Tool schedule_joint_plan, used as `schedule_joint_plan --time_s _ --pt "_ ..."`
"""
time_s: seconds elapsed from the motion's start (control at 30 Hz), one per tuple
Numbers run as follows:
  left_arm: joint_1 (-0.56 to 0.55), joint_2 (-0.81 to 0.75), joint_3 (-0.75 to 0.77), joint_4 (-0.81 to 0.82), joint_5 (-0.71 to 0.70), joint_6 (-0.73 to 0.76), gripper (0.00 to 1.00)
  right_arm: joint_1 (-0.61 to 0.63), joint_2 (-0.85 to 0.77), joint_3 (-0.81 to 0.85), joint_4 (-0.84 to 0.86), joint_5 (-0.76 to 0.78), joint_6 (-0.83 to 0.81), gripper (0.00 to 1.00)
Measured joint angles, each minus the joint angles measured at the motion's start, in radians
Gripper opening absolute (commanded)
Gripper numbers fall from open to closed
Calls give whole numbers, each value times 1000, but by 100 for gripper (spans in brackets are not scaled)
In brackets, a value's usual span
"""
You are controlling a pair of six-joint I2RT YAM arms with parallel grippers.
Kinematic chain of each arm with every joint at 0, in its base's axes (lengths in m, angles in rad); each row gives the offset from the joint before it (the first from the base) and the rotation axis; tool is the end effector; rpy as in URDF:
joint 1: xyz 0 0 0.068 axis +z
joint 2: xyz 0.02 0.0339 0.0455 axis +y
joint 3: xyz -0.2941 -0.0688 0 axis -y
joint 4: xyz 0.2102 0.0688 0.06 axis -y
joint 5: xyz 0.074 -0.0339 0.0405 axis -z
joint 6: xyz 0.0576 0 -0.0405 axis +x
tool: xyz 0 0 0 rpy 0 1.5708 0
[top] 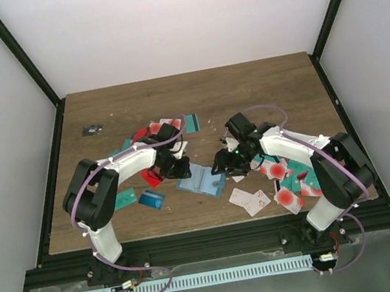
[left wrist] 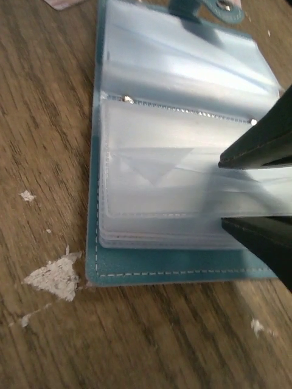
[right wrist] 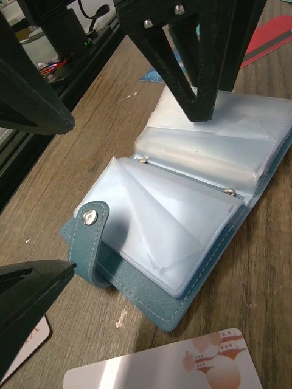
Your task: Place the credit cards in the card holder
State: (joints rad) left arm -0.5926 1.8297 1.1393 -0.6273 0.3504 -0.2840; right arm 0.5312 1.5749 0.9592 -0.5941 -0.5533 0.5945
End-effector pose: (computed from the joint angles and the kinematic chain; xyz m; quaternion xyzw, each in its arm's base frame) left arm 0.2607 -0.1994 0.1862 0.1719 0.9618 -0.2093 0.0391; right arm 0.2182 0.1633 0.2201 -0.0191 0.9474 0.3194 0.0027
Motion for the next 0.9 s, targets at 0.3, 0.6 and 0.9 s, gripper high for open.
schedule_joint_plan --time_s 0.3,0.6,0.9 --pt "0 0 16 -39 -125 4 39 0 1 -10 -2 1 -4 59" --pt "0 -77 34 -119 -232 -4 53 -1 -54 -11 -24 31 -7 59" --pt "47 -338 -71 -182 -340 -73 62 -3 -212 -115 12 -13 23 59"
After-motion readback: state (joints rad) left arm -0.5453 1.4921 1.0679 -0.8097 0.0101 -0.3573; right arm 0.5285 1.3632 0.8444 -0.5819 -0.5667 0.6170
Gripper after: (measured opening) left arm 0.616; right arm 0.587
